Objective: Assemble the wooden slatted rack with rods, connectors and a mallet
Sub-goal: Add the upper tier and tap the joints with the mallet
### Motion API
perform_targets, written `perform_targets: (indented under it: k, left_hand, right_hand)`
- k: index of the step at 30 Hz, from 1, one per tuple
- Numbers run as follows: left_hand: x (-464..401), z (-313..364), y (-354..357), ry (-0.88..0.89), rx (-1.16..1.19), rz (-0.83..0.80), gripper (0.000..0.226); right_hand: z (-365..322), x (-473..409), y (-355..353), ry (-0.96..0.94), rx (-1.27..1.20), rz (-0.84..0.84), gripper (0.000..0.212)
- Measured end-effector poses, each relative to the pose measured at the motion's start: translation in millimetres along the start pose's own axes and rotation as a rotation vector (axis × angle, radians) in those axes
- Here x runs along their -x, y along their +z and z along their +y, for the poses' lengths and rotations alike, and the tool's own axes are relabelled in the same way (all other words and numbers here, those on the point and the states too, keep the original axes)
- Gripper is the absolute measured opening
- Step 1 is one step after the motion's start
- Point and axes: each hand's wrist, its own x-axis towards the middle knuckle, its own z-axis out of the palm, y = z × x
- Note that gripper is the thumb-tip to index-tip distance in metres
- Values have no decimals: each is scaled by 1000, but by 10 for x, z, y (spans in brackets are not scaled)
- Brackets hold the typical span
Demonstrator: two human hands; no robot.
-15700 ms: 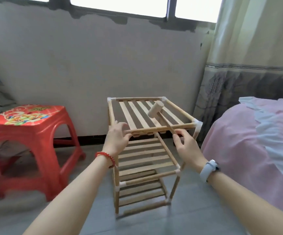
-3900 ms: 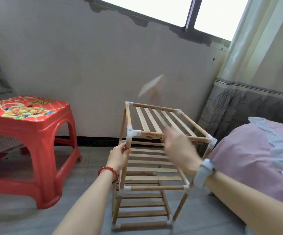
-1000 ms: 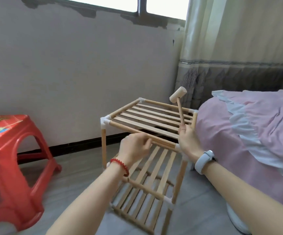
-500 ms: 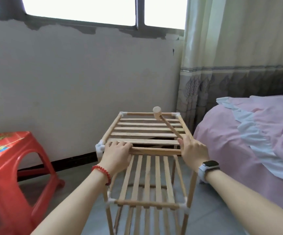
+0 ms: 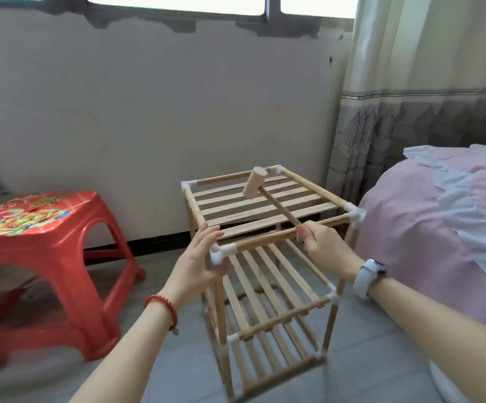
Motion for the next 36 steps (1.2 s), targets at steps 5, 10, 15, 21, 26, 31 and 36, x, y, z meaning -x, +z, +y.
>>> perform_targets:
  k: [5, 10, 15, 21, 26, 31, 36]
  left_hand:
    - [-52, 47, 42, -102, -13, -86, 95]
    - [38, 49, -34, -181, -37, -156, 105]
    - [438, -51, -46, -398, -10, -158, 99]
    - [600, 43, -292, -453, -62, 15, 60]
    - [650, 110, -386, -415, -65, 150, 51]
    - [757, 137, -467, -426, -74, 150, 51]
    - [763, 300, -370, -410, -17, 137, 51]
  right_hand:
    - [-669, 155, -393, -141, 93, 11, 32]
    - [-1289, 377, -530, -301, 39, 550, 26]
    - [-1239, 730, -171, 68, 329, -68, 35]
    - [-1989, 665, -940, -222, 140, 498, 27]
    - [-1414, 1100, 168, 54, 223, 86, 33]
    - [-1680, 825, -482, -59, 242, 183, 36]
    - [-1649, 948, -338, -115, 81, 492, 33]
